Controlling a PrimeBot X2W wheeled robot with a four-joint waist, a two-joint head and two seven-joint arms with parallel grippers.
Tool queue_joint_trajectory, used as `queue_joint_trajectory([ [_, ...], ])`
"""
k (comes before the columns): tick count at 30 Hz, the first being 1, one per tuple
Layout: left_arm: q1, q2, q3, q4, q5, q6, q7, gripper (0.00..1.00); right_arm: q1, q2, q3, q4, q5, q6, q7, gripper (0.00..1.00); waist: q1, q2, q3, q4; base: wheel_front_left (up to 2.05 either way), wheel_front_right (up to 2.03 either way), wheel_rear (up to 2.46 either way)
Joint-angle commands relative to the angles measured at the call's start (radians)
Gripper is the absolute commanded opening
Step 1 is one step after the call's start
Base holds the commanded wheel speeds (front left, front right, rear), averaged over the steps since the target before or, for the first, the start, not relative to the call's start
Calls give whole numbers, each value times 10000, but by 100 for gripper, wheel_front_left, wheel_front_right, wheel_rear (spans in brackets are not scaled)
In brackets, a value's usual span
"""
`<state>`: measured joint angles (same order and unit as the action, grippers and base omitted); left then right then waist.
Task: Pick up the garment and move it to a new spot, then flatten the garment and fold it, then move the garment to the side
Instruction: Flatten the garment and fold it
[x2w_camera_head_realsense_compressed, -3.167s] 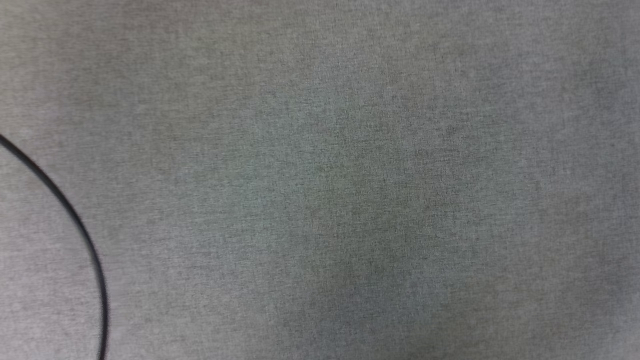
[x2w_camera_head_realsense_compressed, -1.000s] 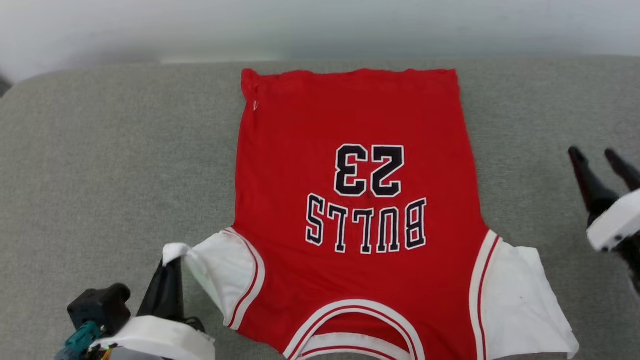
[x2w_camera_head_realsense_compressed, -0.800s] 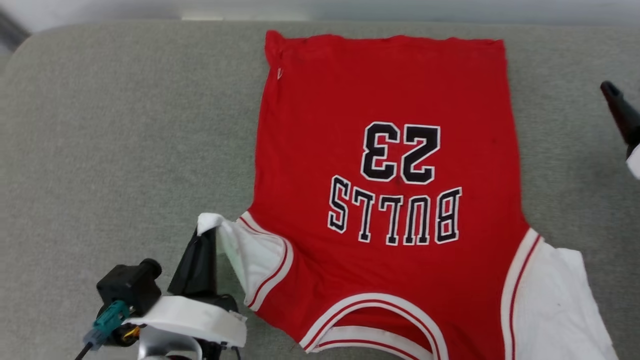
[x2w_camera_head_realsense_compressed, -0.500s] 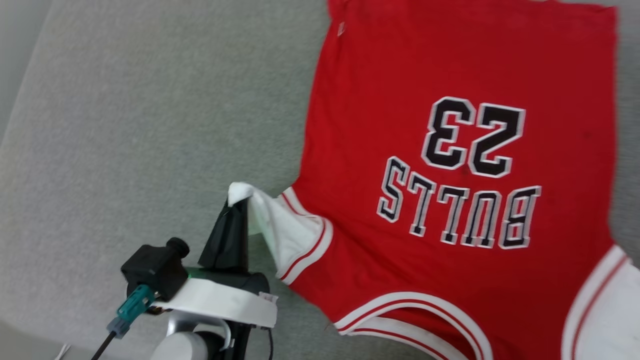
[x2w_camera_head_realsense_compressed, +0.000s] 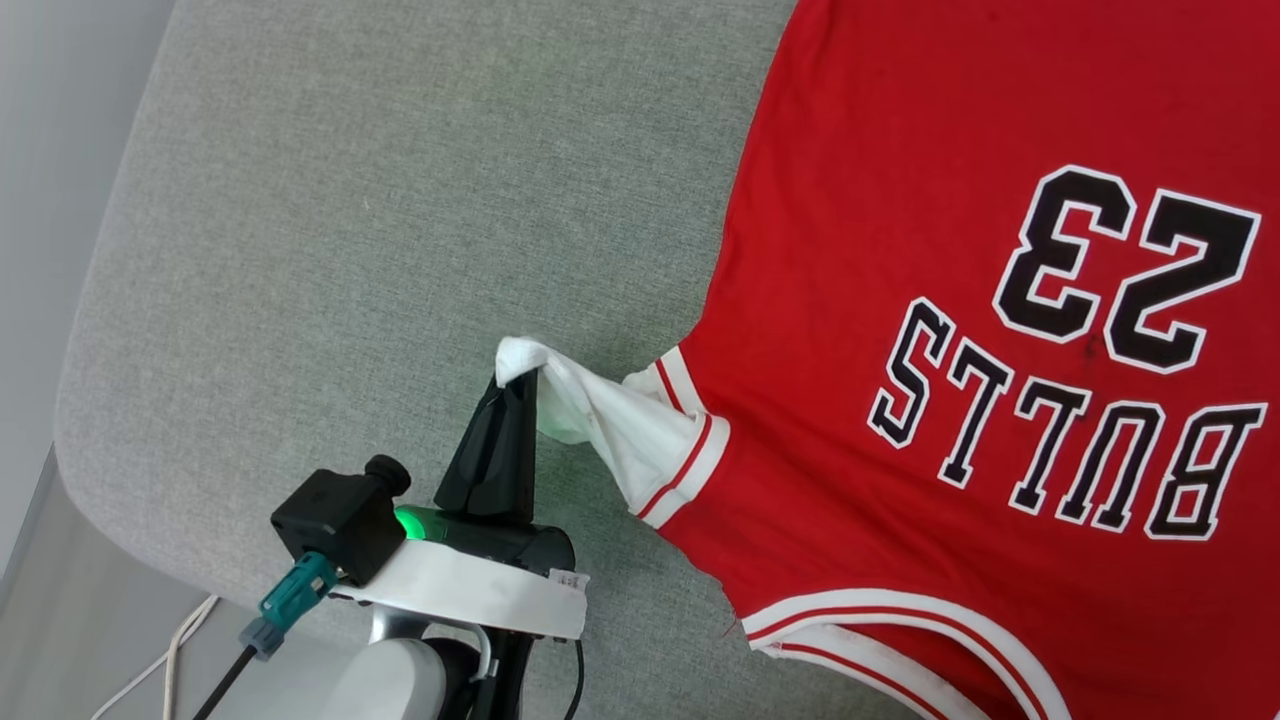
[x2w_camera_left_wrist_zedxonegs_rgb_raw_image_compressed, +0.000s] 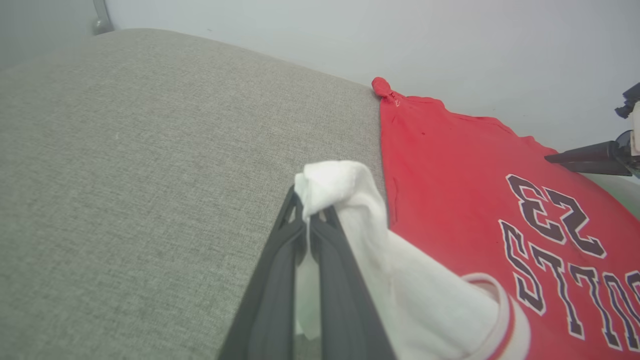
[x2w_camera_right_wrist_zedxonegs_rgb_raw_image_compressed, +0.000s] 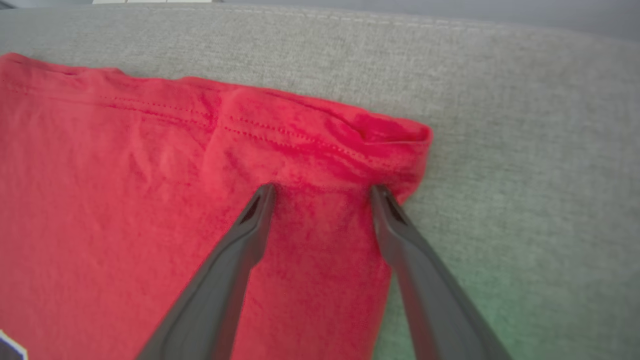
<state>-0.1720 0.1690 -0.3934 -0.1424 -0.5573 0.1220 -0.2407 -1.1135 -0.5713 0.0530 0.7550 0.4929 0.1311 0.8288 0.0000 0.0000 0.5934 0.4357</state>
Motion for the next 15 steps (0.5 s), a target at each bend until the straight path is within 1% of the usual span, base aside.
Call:
queue_joint_trajectory([
  [1,-123,-49,14,34,15,-52,-57,0,752,271,264,745,-53,-8,530,0,0,0,29,32,0,0,0],
  [2,-136,-65,12,77,10,-81,-77,0,798,279,279,826,-56,-8,681,0,0,0,24,34,0,0,0],
  [4,-149,-85,31,172,15,-143,-103,0,746,284,264,764,-28,-2,647,0,0,0,-30,15,0,0,0],
  [8,-126,-57,76,356,71,-156,-142,0,525,10,279,550,-233,-5,653,0,0,0,-346,-132,0,0,0],
  [12,69,130,228,572,126,-64,-149,0,531,-305,546,4,-378,-7,555,0,0,0,-1041,-469,0,0,0],
  [15,313,395,410,632,172,109,-58,0,848,-463,920,-608,-187,-7,590,0,0,0,-1640,-899,0,0,0],
])
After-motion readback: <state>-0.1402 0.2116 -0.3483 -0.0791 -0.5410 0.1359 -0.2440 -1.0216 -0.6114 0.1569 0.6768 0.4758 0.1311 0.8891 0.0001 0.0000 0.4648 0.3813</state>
